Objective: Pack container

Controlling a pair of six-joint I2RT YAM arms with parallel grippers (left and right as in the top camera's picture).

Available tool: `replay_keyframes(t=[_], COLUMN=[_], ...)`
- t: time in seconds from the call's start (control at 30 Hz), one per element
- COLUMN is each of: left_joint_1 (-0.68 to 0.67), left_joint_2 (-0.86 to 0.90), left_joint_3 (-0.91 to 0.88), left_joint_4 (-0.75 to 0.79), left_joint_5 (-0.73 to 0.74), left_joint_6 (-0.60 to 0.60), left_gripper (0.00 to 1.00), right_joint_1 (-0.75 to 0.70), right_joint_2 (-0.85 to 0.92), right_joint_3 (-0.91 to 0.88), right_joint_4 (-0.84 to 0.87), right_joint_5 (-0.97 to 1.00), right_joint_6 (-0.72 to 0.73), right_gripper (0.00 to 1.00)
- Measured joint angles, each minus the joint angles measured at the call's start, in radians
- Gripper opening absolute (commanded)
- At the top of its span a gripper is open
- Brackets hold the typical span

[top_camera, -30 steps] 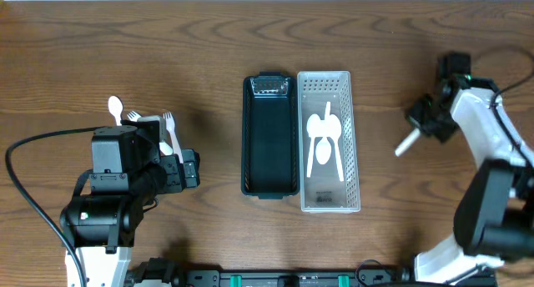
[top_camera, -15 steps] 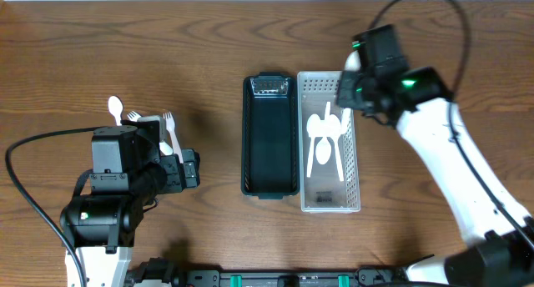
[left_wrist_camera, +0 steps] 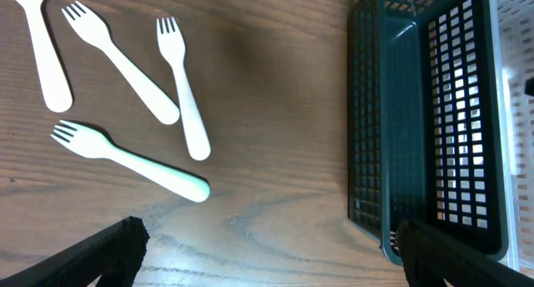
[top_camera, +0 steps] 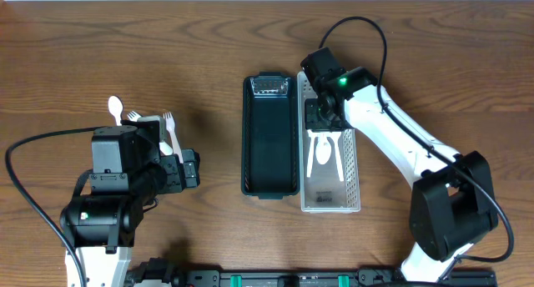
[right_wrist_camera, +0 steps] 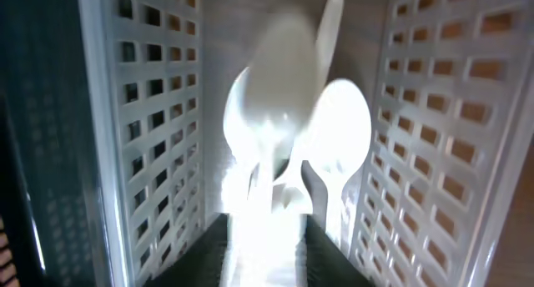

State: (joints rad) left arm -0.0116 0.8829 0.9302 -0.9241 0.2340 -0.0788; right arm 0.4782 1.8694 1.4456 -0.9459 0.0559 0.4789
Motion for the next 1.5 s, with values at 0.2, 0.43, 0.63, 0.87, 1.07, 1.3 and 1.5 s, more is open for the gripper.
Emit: replay_keyframes(t=[0.2,0.43,0.63,0.87,1.07,1.3,1.5], left_joint_1=[0.0,0.0,-0.001,0.003,0.082,0.127,0.127], left_joint_2=[0.0,0.0,0.038,0.284,0.56,0.84,1.009], left_joint_3=[0.0,0.002,0.093,0.376,0.555,0.568,0.568], left_joint_4=[0.0,-0.014,-0.064,-0.088,-0.078,-0.072,-0.054], left_joint_5=[0.0,0.0,-0.026,-0.099,-0.117,-0.13,-0.13], left_joint_6=[0.0,-0.001,-0.031,-0.06,-0.109,-0.131,-0.131], left_gripper=[0.98,0.98,0.98,0.98,0.98,0.98,0.98], right_joint_1=[0.0,-0.047,-0.246,-0.422,-0.426,-0.426,-0.426], right_joint_2=[0.0,-0.048,-0.259,-0.391,-0.393,-0.393,-0.393], right_joint_3=[0.009,0.15,0.238,0.243,0.239,0.228,0.228], right_joint_4=[-0.017,-0.12,-0.193,-0.331,-0.383,-0.381,-0.378], right_joint_5=[0.0,0.056,0.106,0.124,0.116,0.114,0.113], right_joint_6=[-0.024,-0.039,-0.048,-0.117,-0.163,-0.177,-0.177], right_gripper=[0.39,0.53,0.56,0.58,0.59,0.59,0.59])
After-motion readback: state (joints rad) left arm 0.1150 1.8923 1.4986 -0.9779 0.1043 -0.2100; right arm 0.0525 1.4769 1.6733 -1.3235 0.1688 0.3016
